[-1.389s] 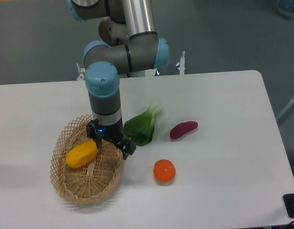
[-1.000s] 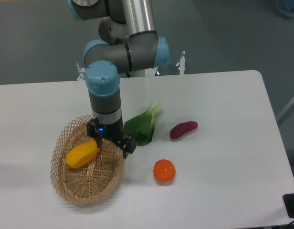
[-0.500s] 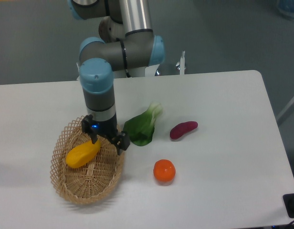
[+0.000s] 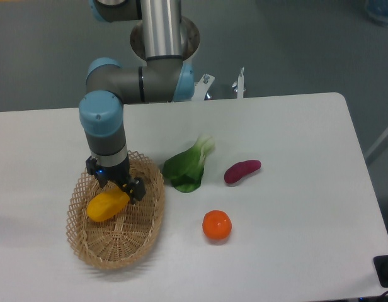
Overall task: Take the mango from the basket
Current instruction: 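Close the gripper fingers around the yellow mango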
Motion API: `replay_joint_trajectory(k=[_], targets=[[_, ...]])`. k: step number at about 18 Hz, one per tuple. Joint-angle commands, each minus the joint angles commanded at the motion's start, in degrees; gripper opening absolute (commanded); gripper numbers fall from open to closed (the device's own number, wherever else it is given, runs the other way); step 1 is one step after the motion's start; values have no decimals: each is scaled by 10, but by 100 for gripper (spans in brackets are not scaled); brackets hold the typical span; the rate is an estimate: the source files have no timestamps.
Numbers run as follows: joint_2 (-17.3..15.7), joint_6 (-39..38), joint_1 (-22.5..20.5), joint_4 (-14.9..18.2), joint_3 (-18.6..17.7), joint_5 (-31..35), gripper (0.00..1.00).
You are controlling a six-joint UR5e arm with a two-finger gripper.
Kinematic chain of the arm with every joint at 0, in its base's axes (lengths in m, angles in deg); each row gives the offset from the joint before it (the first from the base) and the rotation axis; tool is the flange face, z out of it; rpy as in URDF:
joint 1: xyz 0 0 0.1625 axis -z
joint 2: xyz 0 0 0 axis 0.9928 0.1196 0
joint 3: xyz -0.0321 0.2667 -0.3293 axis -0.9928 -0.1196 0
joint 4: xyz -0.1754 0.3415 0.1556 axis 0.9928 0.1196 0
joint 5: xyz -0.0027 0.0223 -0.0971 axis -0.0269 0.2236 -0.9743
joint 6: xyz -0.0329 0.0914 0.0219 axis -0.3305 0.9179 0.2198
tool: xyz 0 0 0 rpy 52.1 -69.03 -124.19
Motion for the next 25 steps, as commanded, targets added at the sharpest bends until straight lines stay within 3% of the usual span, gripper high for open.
replay_joint_trajectory(k=[8, 11, 15, 25], targets=[[16, -1, 3, -4, 17, 0, 98], [19, -3, 3, -4, 20, 5, 71], [19, 0, 3, -4, 23, 15, 55], [1, 4, -2, -3, 38, 13, 54]])
